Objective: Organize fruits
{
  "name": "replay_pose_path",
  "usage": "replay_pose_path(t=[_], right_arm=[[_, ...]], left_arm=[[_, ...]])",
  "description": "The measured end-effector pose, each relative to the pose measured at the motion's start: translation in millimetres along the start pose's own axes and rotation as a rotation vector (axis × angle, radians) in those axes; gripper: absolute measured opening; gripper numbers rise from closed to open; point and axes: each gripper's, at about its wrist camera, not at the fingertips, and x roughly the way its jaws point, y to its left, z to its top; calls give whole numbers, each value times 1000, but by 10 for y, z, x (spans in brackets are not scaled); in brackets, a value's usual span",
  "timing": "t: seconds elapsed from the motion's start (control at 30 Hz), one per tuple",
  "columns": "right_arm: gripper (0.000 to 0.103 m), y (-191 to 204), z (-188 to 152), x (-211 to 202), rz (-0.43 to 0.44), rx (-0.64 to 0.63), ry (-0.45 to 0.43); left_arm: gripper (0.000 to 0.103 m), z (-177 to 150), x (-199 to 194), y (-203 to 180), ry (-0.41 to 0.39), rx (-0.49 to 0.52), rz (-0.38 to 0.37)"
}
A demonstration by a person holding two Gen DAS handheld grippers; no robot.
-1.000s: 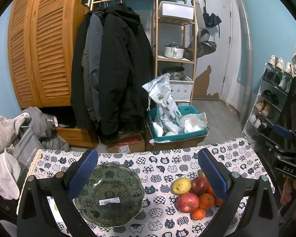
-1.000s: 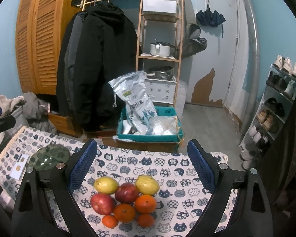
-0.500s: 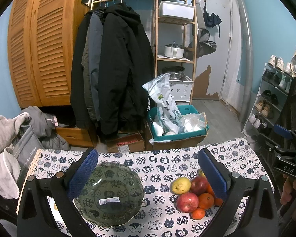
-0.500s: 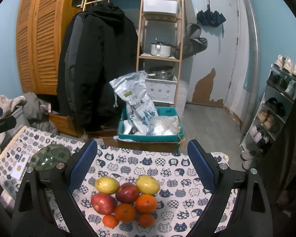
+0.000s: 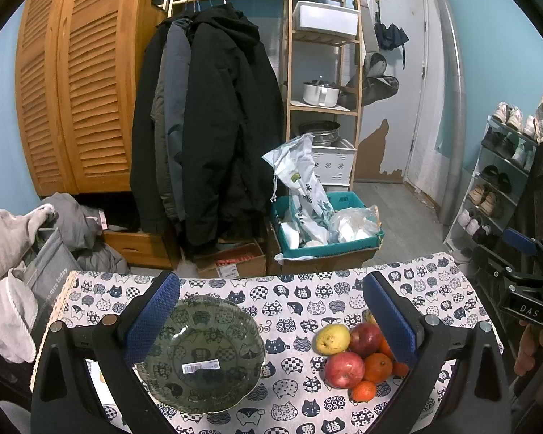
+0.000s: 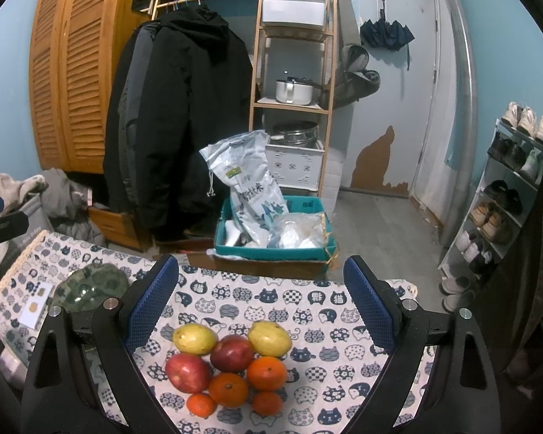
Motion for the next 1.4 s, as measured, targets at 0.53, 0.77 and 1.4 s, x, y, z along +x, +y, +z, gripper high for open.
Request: replay_pose_path(t=[0.53, 0.77, 1.4], right_arm=[[91, 14, 4, -6, 1, 1, -1], [91, 8, 11, -8, -4, 2, 1], [91, -97, -20, -34, -13, 3, 8]], left_arm=[[102, -4, 2, -2, 1, -1, 1], [102, -19, -24, 16, 3, -4, 8], [102, -22, -14, 20, 21, -9, -6]])
